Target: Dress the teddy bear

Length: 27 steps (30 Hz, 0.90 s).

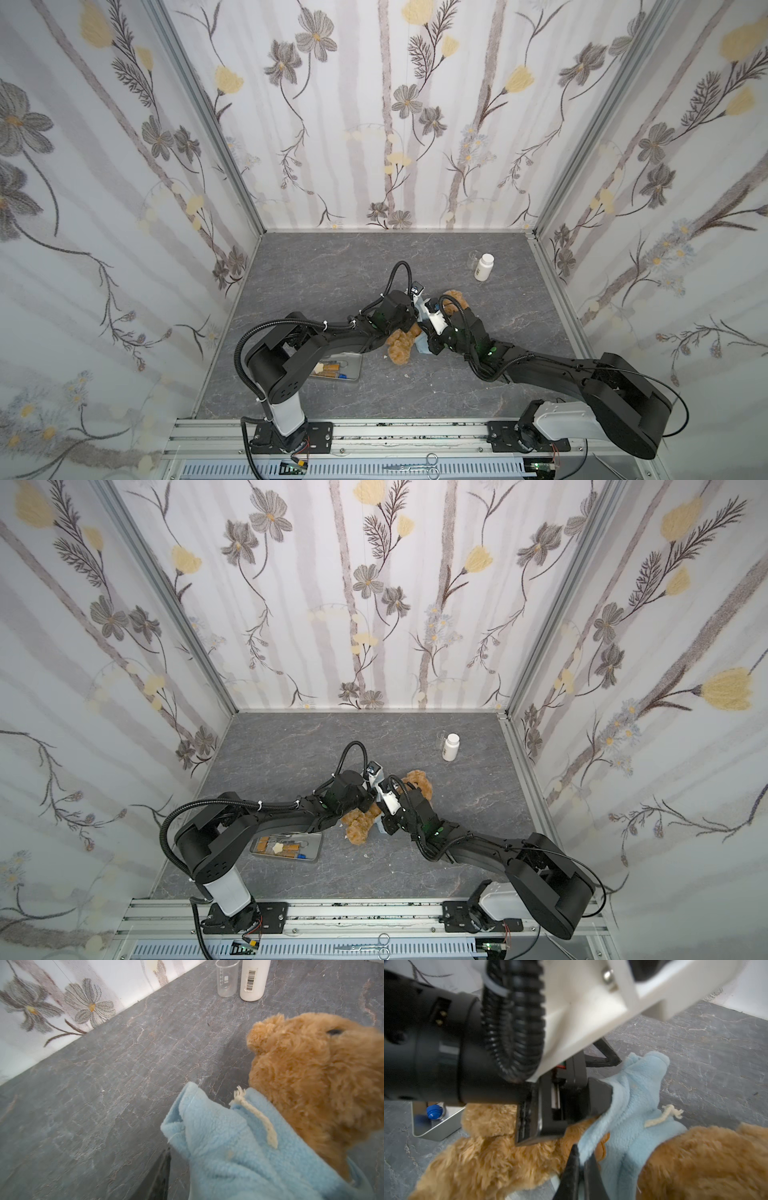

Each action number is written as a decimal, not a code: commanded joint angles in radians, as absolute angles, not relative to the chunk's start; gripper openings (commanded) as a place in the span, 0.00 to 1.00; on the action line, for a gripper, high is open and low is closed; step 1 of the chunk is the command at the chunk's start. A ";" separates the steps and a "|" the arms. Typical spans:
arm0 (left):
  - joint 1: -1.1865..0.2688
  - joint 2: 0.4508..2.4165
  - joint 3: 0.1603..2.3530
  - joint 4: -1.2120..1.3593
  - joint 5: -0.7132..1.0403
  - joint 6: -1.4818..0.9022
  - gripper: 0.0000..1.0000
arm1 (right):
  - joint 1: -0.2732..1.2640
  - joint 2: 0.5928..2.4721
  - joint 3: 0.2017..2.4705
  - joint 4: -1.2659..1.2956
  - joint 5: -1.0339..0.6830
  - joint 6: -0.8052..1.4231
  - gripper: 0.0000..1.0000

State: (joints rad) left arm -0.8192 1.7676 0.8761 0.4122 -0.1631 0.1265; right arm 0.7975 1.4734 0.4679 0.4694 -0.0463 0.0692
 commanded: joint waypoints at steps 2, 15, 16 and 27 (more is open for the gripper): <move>-0.788 1.842 0.923 0.450 -0.243 -0.015 0.39 | 0.796 1.453 0.391 0.610 -0.291 0.104 0.00; -0.713 1.875 0.887 0.471 -0.186 -0.336 0.23 | 0.878 1.452 0.209 0.795 -0.175 0.224 0.00; -0.707 1.875 0.885 0.472 -0.187 -0.357 0.22 | 0.884 1.454 0.207 0.798 -0.172 0.224 0.00; -0.709 1.769 0.792 0.482 0.020 -0.349 0.46 | 0.859 1.450 0.284 0.663 0.035 0.215 0.00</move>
State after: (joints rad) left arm -0.7177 1.8114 0.8276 0.4824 0.1455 -0.3363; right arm 0.8700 1.4506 0.2565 0.7712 0.0875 0.2081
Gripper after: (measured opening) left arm 0.432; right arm 0.048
